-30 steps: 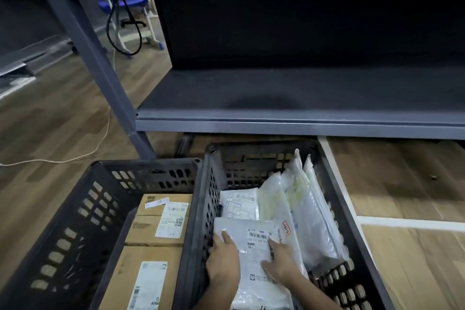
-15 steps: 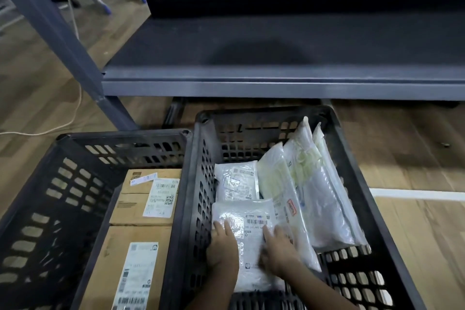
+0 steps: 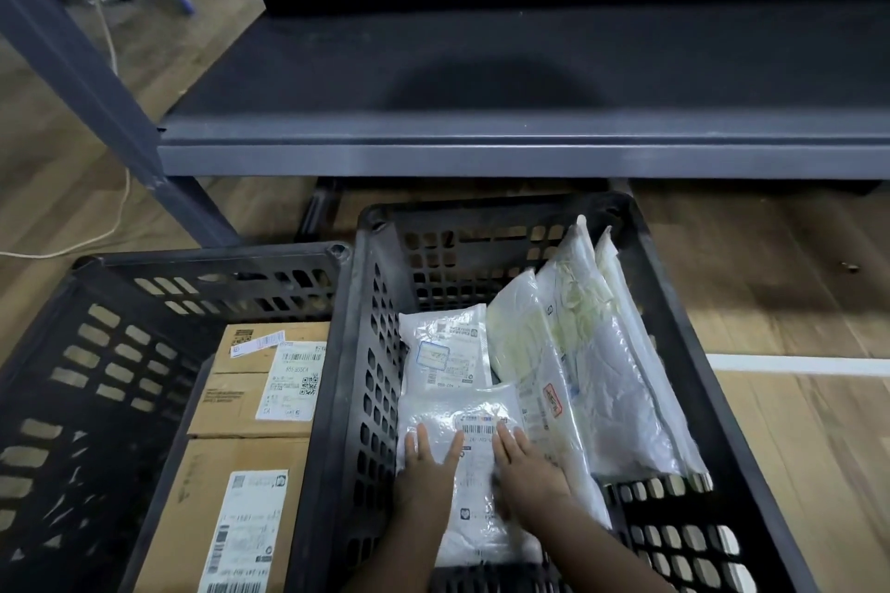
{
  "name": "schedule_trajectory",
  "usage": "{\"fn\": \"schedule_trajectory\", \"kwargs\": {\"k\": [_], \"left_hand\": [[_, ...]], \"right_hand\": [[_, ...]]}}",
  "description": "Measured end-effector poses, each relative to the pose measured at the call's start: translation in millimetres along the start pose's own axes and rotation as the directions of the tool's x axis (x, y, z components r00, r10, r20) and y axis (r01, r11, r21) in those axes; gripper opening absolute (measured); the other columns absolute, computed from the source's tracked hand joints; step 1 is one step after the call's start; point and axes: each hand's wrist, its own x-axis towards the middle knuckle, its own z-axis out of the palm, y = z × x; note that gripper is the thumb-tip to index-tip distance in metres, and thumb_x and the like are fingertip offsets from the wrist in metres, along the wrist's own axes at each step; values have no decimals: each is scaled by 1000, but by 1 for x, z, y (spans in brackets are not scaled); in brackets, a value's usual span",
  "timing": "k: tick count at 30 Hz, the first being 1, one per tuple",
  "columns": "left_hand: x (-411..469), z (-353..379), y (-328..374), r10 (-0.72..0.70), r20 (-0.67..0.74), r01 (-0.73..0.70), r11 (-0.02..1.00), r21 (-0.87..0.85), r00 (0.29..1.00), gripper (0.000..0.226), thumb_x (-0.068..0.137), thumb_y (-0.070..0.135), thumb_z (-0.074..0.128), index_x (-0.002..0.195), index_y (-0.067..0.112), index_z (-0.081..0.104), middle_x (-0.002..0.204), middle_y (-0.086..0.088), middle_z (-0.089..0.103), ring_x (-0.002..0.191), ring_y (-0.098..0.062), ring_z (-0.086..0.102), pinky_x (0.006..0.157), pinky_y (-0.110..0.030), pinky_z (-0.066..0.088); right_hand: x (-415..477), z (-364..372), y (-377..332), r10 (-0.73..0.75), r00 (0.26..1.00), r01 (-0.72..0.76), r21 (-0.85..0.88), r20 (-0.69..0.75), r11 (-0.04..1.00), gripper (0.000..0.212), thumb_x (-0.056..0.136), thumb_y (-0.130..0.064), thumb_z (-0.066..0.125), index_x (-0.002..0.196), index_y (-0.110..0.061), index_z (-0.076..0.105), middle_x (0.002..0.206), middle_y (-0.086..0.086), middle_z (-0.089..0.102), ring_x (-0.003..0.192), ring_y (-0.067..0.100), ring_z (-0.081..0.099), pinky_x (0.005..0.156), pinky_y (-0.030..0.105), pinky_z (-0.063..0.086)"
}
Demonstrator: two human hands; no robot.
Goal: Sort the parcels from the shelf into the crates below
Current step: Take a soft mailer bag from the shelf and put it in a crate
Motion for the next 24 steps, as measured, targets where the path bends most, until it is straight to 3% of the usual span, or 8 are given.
{"fn": "schedule_trajectory", "kwargs": {"k": [2,4,7,10,12,16,19,24], "left_hand": [[-5,-13,-2,8,36,-8,1000,10,999,98,86,8,65,151,34,-4,157,-22,-12,148,-36,-4,112,-42,31],[-9,-34,-6,44,30,-45,999,25,999,84,88,13,63,151,29,11,157,-18,13,144,-31,22,109,-40,37],[-27,-77,-8,79,-57,-80,997,-14,995,56,95,19,51,146,19,29,138,-10,47,124,-26,50,101,-37,45],[-62,-132,-6,91,-117,-96,995,-39,989,41,98,22,41,137,14,40,133,-10,52,119,-27,53,98,-38,46],[-96,-169,-6,104,-170,-112,993,-40,980,36,98,21,38,131,12,47,129,-11,54,115,-28,55,93,-38,47],[-173,-240,-9,100,-236,-113,993,-43,967,29,96,16,37,116,10,57,118,-13,61,105,-31,60,84,-37,49],[-243,-296,-9,65,-273,-85,994,-64,960,28,95,17,38,113,11,59,117,-12,63,105,-32,61,85,-38,50],[-366,-404,-13,64,-385,-103,991,-82,921,30,96,22,36,111,13,60,118,-10,62,110,-31,58,88,-38,47]], "right_hand": [[-4,-11,1,-17,1000,17,-44,1,999,70,98,-21,39,150,-4,-5,160,8,-11,149,25,-5,121,44,12],[-11,-28,5,-50,998,49,-35,-38,998,70,97,-26,43,152,-7,3,161,8,1,149,25,2,120,44,10],[-31,-62,9,-57,990,74,131,-127,989,66,96,-30,47,150,-8,17,158,9,17,148,26,10,118,40,17],[-69,-109,11,-26,972,80,226,-234,971,46,96,-26,45,138,-8,40,144,11,40,138,28,32,111,37,32],[-100,-143,10,7,963,66,262,-268,963,41,97,-27,42,135,-9,45,138,10,47,130,26,42,103,34,39],[-173,-211,-1,31,956,52,271,-292,961,40,99,-28,38,133,-10,47,135,10,51,125,27,48,97,35,45],[-238,-266,-11,42,946,60,301,-321,952,41,99,-30,37,135,-14,47,135,8,52,122,26,52,95,32,45],[-357,-384,-26,52,885,95,289,-463,953,32,96,-34,39,113,-14,58,118,8,62,111,27,57,87,33,46]]}}
